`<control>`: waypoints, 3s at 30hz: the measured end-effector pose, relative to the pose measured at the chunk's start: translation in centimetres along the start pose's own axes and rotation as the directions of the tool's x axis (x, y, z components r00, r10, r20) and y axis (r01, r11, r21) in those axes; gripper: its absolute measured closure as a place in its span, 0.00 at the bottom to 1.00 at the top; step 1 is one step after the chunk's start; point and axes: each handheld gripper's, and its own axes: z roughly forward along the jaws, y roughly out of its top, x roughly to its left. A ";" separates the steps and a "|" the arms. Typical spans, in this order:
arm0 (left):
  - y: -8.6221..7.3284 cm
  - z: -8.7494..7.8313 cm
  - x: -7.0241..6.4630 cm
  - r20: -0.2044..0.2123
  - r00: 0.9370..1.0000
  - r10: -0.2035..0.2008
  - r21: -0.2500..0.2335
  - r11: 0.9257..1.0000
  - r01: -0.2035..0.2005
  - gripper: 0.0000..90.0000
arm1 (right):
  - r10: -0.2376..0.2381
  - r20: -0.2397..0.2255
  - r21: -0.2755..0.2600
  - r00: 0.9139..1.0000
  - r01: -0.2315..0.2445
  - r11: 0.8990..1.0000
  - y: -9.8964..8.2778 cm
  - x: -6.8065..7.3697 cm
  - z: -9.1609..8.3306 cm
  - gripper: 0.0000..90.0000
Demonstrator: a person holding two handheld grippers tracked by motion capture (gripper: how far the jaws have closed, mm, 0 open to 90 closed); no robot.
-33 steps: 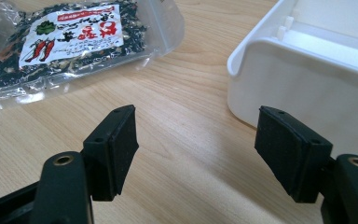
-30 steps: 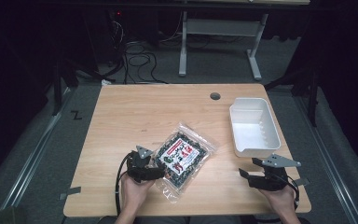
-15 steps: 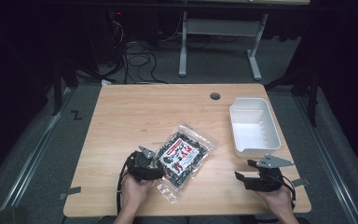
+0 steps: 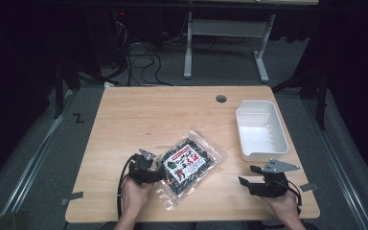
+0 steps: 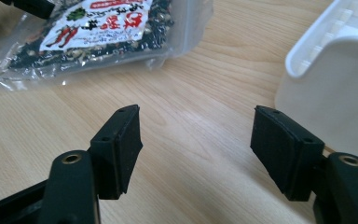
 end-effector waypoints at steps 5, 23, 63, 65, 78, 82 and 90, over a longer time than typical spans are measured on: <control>0.0 0.0 -0.1 0.005 1.000 0.028 0.005 1.000 -0.028 0.35 | -0.016 -0.007 0.008 1.000 0.016 1.000 1.1 0.6 0.6 0.42; 0.2 0.0 -0.1 0.013 0.997 0.078 0.011 0.997 -0.078 0.37 | 0.017 0.014 0.068 1.000 -0.018 0.998 5.3 1.2 5.9 0.50; 0.0 -0.1 0.0 0.025 0.999 0.043 -0.003 0.999 -0.043 0.32 | 0.037 -0.029 0.146 0.999 -0.032 0.989 7.1 1.0 9.9 0.99; 0.0 0.0 0.0 0.037 0.999 0.038 -0.003 0.999 -0.037 0.30 | 0.021 -0.031 0.134 0.999 -0.016 0.991 7.2 0.8 9.7 0.99; 0.0 -0.3 -0.5 0.110 0.993 0.041 -0.018 0.999 -0.039 0.29 | -0.014 -0.030 0.110 0.999 0.017 0.994 8.7 0.7 7.9 1.00; 0.0 -0.5 -0.7 0.123 0.991 0.045 -0.030 0.999 -0.041 0.29 | -0.020 -0.028 0.107 0.999 0.023 0.994 9.3 0.2 7.2 1.00; 0.0 -0.5 -0.8 0.137 0.989 0.049 -0.029 0.999 -0.046 0.30 | -0.036 -0.014 0.111 0.999 0.037 0.993 10.4 -0.3 6.1 1.00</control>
